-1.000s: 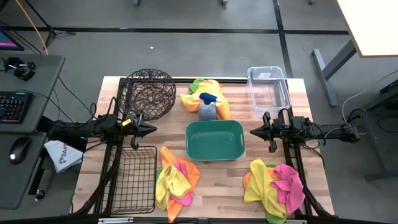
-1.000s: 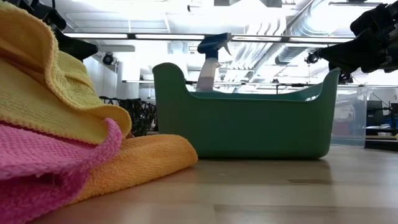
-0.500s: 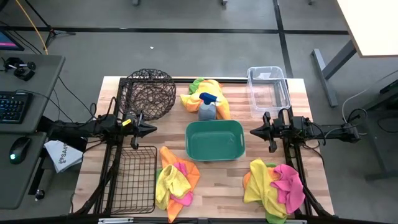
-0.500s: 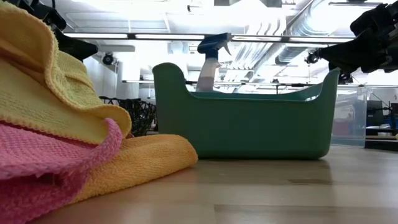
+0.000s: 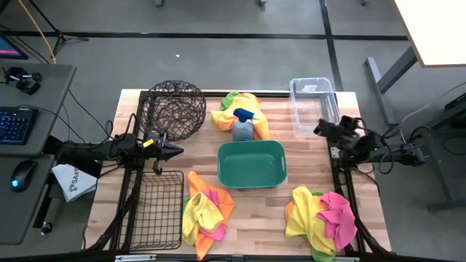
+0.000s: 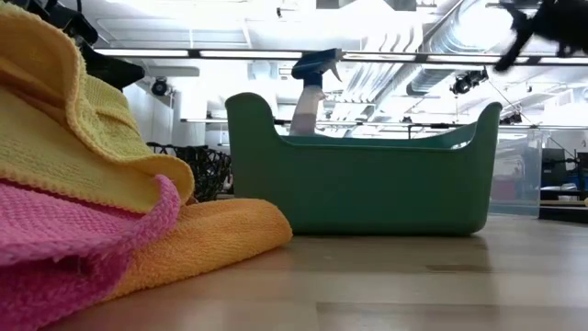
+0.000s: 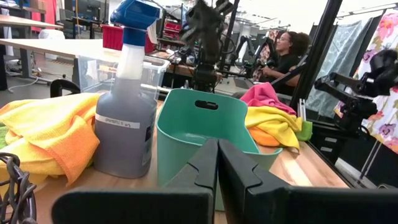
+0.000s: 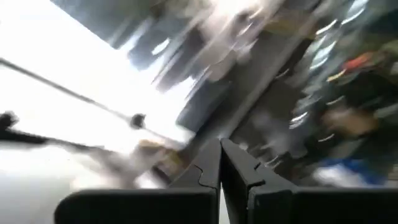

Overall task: Sort microfiber towel by color & place in baskets
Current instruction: Put the right pink towel into the transparent bin

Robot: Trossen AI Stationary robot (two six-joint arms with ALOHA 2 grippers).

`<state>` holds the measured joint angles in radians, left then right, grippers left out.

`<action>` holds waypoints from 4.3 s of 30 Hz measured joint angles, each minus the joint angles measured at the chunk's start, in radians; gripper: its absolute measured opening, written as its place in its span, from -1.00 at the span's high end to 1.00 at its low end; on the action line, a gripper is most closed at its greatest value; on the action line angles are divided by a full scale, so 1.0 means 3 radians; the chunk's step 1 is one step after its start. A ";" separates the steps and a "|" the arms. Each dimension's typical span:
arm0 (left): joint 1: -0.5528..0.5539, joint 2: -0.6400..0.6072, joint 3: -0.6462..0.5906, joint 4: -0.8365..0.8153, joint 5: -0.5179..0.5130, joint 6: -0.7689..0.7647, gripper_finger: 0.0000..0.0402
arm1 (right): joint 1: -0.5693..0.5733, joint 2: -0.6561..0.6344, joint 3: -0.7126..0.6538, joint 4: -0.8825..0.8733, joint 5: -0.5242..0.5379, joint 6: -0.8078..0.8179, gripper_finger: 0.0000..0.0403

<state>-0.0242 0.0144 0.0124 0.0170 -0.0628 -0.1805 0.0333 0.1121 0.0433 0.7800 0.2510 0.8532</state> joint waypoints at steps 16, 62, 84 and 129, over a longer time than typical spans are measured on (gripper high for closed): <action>0.0000 0.0001 0.0000 -0.0001 -0.0001 -0.0001 1.00 | 0.1502 0.2512 0.2920 -0.6048 -0.1914 0.1470 0.61; 0.0001 0.0001 0.0000 -0.0001 -0.0001 -0.0001 1.00 | 0.2356 0.3958 0.2832 -0.6608 -0.3037 0.2108 0.55; 0.0000 0.0001 0.0000 -0.0001 0.0000 0.0000 1.00 | 0.1113 0.3752 0.6554 -0.7806 0.0541 0.0664 1.00; 0.0001 0.0001 0.0000 0.0003 -0.0001 -0.0001 1.00 | -0.3048 0.3254 0.3356 -0.5954 -0.0174 -0.2686 1.00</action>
<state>-0.0241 0.0147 0.0124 0.0180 -0.0631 -0.1806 -0.8810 1.0882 1.0500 -1.0062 0.1989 0.0473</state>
